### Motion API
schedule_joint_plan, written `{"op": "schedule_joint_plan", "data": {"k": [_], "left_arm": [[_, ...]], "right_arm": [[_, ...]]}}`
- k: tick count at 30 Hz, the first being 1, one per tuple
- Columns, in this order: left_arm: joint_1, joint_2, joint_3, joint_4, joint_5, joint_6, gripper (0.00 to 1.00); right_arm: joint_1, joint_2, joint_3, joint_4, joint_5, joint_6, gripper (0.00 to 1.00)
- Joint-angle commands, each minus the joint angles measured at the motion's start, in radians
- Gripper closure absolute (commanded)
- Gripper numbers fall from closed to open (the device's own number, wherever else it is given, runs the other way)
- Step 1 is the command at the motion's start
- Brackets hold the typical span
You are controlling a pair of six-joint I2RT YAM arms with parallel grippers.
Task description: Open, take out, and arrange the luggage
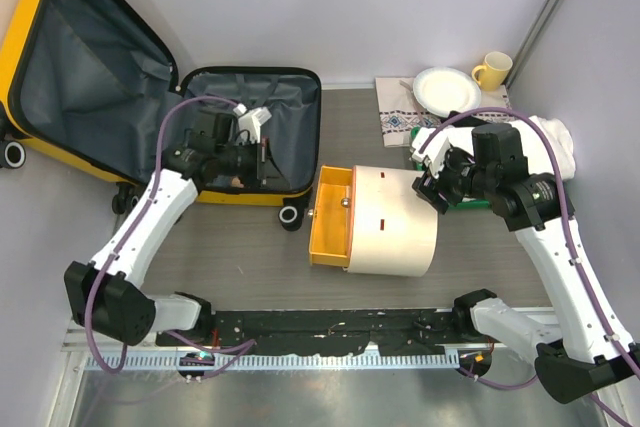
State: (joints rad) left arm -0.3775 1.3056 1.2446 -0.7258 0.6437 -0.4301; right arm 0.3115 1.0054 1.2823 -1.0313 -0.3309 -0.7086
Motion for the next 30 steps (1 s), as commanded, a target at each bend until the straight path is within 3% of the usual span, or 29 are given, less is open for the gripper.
{"op": "schedule_joint_plan", "data": {"k": [1,5,14,19,27,30], "left_arm": [[0.043,0.033,-0.031,-0.050,0.057,0.259,1.00],[0.028,0.078,-0.082,0.012,0.042,0.271,1.00],[-0.185,0.170,-0.088,0.208,0.040,0.209,0.99],[-0.251,0.233,-0.080,0.305,0.091,0.162,0.95],[-0.271,0.279,-0.129,0.503,0.166,0.140,0.72],[-0.268,0.273,-0.105,0.459,0.157,0.218,0.61]], "right_arm": [[0.003,0.035,-0.080,-0.276,0.043,-0.022,0.33],[0.005,0.030,-0.086,-0.283,0.046,-0.029,0.33],[0.005,0.032,-0.106,-0.279,0.033,-0.031,0.33],[0.005,0.039,-0.118,-0.279,0.026,-0.037,0.34],[0.005,0.056,-0.124,-0.289,0.024,-0.041,0.35],[0.006,0.067,-0.110,-0.303,0.013,-0.037,0.34]]}}
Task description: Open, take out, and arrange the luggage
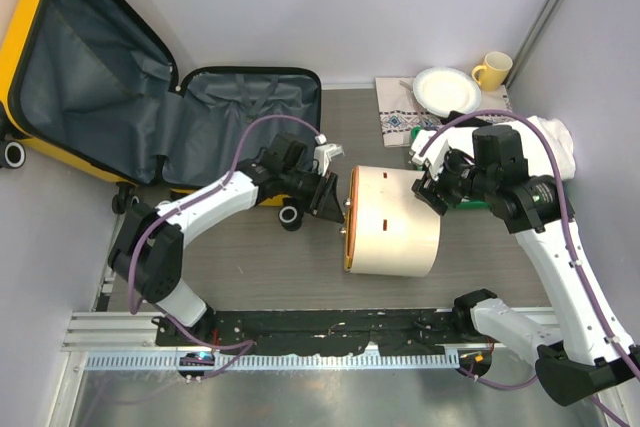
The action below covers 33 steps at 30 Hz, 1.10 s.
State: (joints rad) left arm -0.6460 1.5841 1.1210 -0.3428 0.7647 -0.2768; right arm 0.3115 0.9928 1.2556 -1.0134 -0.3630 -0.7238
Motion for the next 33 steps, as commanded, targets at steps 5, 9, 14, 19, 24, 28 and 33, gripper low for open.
{"op": "schedule_joint_plan", "data": {"k": [5,9,14,19,24,28,33], "left_arm": [[0.148,-0.110,0.088,-0.180,0.045,0.229,0.44],[0.342,-0.151,0.192,-0.355,-0.011,0.342,0.23],[0.494,0.014,0.364,-0.584,-0.187,0.510,0.23],[0.517,0.155,0.395,-0.679,-0.292,0.666,0.29],[0.484,0.266,0.381,-0.700,-0.289,0.709,0.38],[0.457,0.355,0.401,-0.653,-0.304,0.671,0.43],[0.436,0.525,0.441,-0.615,-0.294,0.598,0.48]], "right_arm": [[0.005,0.072,-0.013,-0.352,-0.007,0.001,0.27],[0.005,0.041,-0.010,-0.317,0.016,0.027,0.23],[0.005,0.046,-0.027,-0.297,0.045,0.046,0.23],[0.005,0.064,-0.024,-0.283,0.070,0.081,0.24],[0.005,0.078,-0.022,-0.283,0.082,0.121,0.24],[0.005,0.083,-0.016,-0.290,0.099,0.127,0.25],[0.005,0.087,-0.021,-0.289,0.114,0.123,0.25]]}}
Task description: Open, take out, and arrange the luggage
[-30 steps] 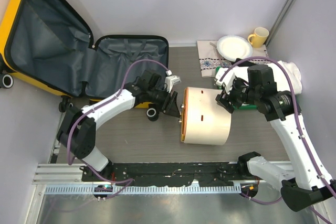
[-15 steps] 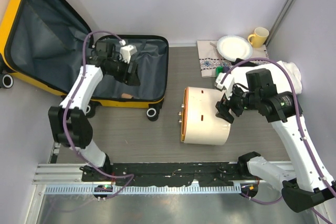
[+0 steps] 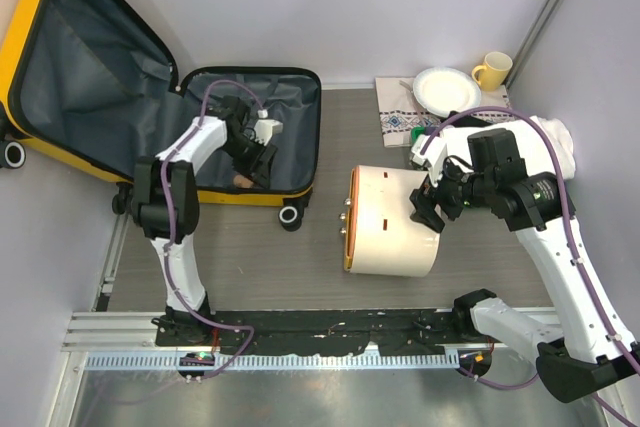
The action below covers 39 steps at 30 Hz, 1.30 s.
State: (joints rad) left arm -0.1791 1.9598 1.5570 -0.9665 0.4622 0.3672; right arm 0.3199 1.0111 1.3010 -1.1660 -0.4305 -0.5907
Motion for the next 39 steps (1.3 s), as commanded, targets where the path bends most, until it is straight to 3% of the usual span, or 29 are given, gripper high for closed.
{"op": "schedule_joint_plan", "data": {"k": [1,7,9,14,15,20,25,28,30,32,35,37,39], "left_arm": [[-0.031,0.168,0.015,0.031,0.018,-0.059,0.50],[-0.072,0.197,0.037,0.164,0.041,-0.105,0.54],[-0.076,0.189,0.034,0.230,0.110,-0.138,0.54],[-0.059,0.127,-0.021,0.444,0.220,-0.353,0.50],[-0.048,0.114,-0.056,0.563,0.220,-0.423,0.48],[-0.016,0.079,-0.106,0.817,0.172,-0.721,0.44],[0.016,0.042,-0.149,0.991,0.064,-0.798,0.37],[0.010,0.027,-0.126,0.945,0.053,-0.685,0.36],[-0.006,0.036,-0.051,0.760,0.017,-0.510,0.33],[-0.026,0.040,0.000,0.621,-0.141,-0.407,0.29],[-0.051,0.056,0.031,0.551,-0.328,-0.347,0.27],[-0.049,0.073,0.043,0.520,-0.326,-0.330,0.27],[-0.039,0.071,0.044,0.479,-0.224,-0.309,0.28]], "right_arm": [[-0.004,0.072,-0.066,-0.130,0.185,-0.014,0.25],[-0.002,0.073,-0.071,-0.118,0.197,-0.012,0.25],[-0.004,0.073,-0.072,-0.119,0.197,-0.012,0.25],[-0.004,0.069,-0.075,-0.121,0.200,-0.008,0.25],[-0.004,0.069,-0.077,-0.121,0.199,-0.006,0.25],[-0.004,0.072,-0.072,-0.123,0.202,-0.001,0.25],[-0.004,0.075,-0.066,-0.124,0.210,-0.004,0.25],[-0.002,0.080,-0.066,-0.124,0.210,-0.008,0.25],[-0.004,0.081,-0.066,-0.120,0.211,-0.008,0.25],[-0.004,0.084,-0.068,-0.115,0.213,-0.006,0.25],[-0.004,0.089,-0.069,-0.109,0.213,-0.004,0.25],[-0.004,0.093,-0.068,-0.106,0.213,-0.004,0.25],[-0.005,0.099,-0.068,-0.107,0.214,-0.008,0.25]]}}
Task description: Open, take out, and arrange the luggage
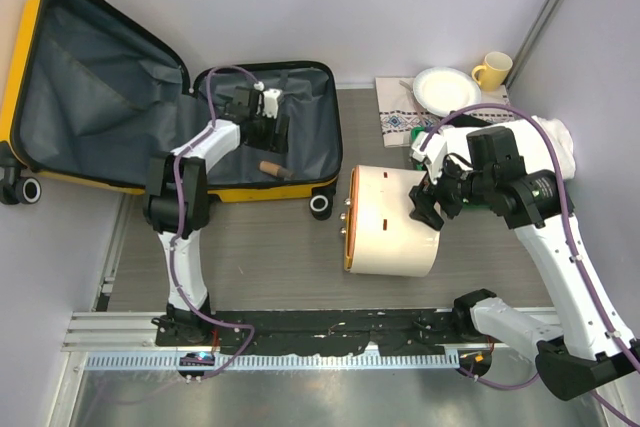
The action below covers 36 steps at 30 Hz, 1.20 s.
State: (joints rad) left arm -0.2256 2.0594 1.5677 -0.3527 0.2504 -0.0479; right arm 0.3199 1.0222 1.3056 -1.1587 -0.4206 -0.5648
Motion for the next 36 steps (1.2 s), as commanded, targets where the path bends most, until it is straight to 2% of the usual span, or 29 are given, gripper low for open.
{"op": "schedule_joint_plan", "data": {"k": [1,2,3,4,7,12,15,16,19,20,21,27,32,36], "left_arm": [[0.015,-0.039,0.038,-0.166,0.056,0.171,0.28],[0.032,-0.051,0.037,-0.236,0.113,0.221,0.27],[0.041,-0.067,0.029,-0.268,0.256,0.283,0.26],[0.049,-0.091,0.011,-0.285,0.292,0.395,0.25],[0.065,-0.166,-0.055,-0.328,0.375,0.584,0.20],[0.069,-0.162,0.005,-0.442,0.415,0.726,0.20],[0.074,-0.199,0.031,-0.445,0.571,0.759,0.21],[0.069,-0.205,0.049,-0.524,0.707,0.810,0.22],[0.017,-0.243,0.057,-0.619,0.815,0.884,0.25],[-0.003,-0.258,0.055,-0.652,0.829,0.960,0.26],[-0.024,-0.290,0.046,-0.666,0.842,0.968,0.27],[-0.168,-0.400,-0.073,-0.418,0.894,0.815,0.36],[-0.274,-0.441,-0.101,-0.401,0.877,0.826,0.41],[-0.336,-0.467,-0.140,-0.347,0.834,0.816,0.38]], "right_arm": [[-0.004,0.090,-0.068,-0.114,0.204,-0.035,0.25],[-0.004,0.095,-0.065,-0.118,0.206,-0.037,0.25],[-0.004,0.098,-0.065,-0.121,0.209,-0.041,0.25],[-0.004,0.101,-0.059,-0.124,0.213,-0.043,0.25],[-0.004,0.105,-0.062,-0.131,0.210,-0.049,0.25],[-0.004,0.108,-0.058,-0.130,0.204,-0.049,0.25],[-0.004,0.110,-0.057,-0.130,0.197,-0.050,0.25],[-0.004,0.108,-0.057,-0.130,0.197,-0.050,0.26],[-0.004,0.108,-0.058,-0.128,0.197,-0.052,0.26],[-0.004,0.110,-0.058,-0.130,0.195,-0.052,0.26],[-0.004,0.110,-0.060,-0.130,0.194,-0.050,0.26],[-0.002,0.115,-0.068,-0.127,0.186,-0.035,0.26],[-0.004,0.115,-0.080,-0.115,0.181,-0.021,0.26],[-0.004,0.105,-0.091,-0.105,0.181,-0.018,0.26]]}}
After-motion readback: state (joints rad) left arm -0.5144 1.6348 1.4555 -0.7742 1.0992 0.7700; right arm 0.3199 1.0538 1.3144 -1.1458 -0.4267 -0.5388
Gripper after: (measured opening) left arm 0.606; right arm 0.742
